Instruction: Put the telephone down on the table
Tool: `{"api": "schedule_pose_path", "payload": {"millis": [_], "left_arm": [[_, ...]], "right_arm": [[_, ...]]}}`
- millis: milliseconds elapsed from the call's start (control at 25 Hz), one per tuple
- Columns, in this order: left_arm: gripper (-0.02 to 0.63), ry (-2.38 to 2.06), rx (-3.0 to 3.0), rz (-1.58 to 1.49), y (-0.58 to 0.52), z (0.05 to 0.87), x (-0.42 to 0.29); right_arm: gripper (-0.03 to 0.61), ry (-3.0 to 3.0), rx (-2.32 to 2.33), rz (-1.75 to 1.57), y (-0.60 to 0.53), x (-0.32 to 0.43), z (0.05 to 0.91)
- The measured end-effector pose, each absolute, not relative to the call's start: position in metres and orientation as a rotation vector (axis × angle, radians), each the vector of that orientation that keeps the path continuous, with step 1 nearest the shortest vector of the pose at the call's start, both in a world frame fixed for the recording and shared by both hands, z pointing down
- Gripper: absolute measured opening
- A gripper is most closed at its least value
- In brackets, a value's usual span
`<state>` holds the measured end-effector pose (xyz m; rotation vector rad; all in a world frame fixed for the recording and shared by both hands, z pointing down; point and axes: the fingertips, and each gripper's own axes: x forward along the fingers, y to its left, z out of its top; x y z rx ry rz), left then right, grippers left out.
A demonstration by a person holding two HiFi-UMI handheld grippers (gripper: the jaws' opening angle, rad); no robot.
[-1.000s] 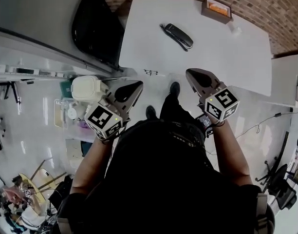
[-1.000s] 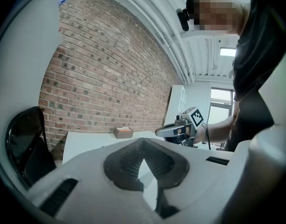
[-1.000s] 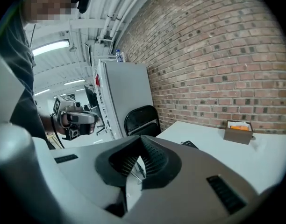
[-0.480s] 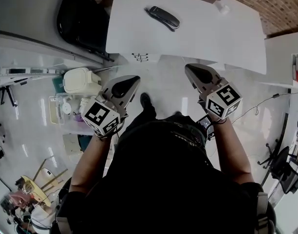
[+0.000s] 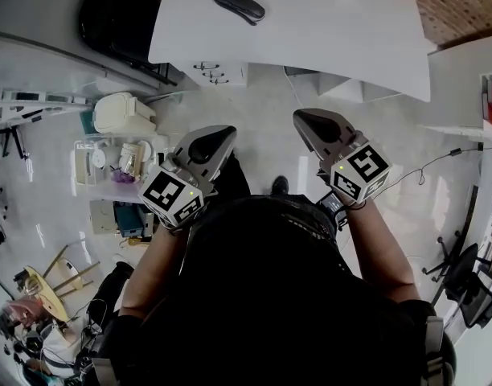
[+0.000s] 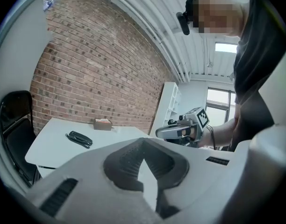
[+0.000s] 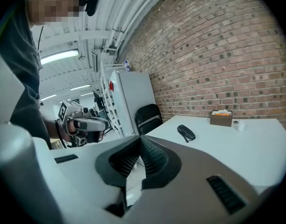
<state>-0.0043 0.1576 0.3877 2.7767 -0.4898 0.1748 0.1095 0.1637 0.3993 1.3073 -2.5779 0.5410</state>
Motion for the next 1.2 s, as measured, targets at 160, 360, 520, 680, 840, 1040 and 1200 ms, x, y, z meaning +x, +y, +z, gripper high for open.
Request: {"api": "schedule_pose_path", "payload": {"millis": [160, 360, 520, 680, 840, 1040, 1200], "left_arm": [[0.008, -0.517, 2.79, 0.145, 0.221, 0.381, 0.03], [0.008, -0.547, 2.815, 0.132, 0.273, 0.371, 0.057], [0.008, -0.546, 2.83, 0.131, 0.3, 0.363, 0.066], [0.008, -0.562, 2.834, 0.129, 0.307, 0.361, 0.068], [0.008, -0.581, 2.834, 0.12, 0.308, 0.36, 0.066], [0.008, -0.594, 2.834, 0.112, 0.313, 0.359, 0.061], [0.008, -0.583, 2.831, 0.093, 0.324, 0.359, 0.06]], "right_arm": [[0.015, -2.612, 1.283, 0.501, 0.223, 0.134, 0.394], [0.015, -2.641, 1.256, 0.488, 0.276, 0.15, 0.388], [0.015, -2.666, 1.232, 0.471, 0.304, 0.153, 0.377], [0.015, -2.67, 1.229, 0.453, 0.315, 0.155, 0.379], [0.015, -2.676, 1.221, 0.451, 0.32, 0.153, 0.379], [0.015, -2.679, 1.208, 0.438, 0.323, 0.151, 0.377], [0.015, -2.687, 1.198, 0.444, 0.331, 0.147, 0.378]]}}
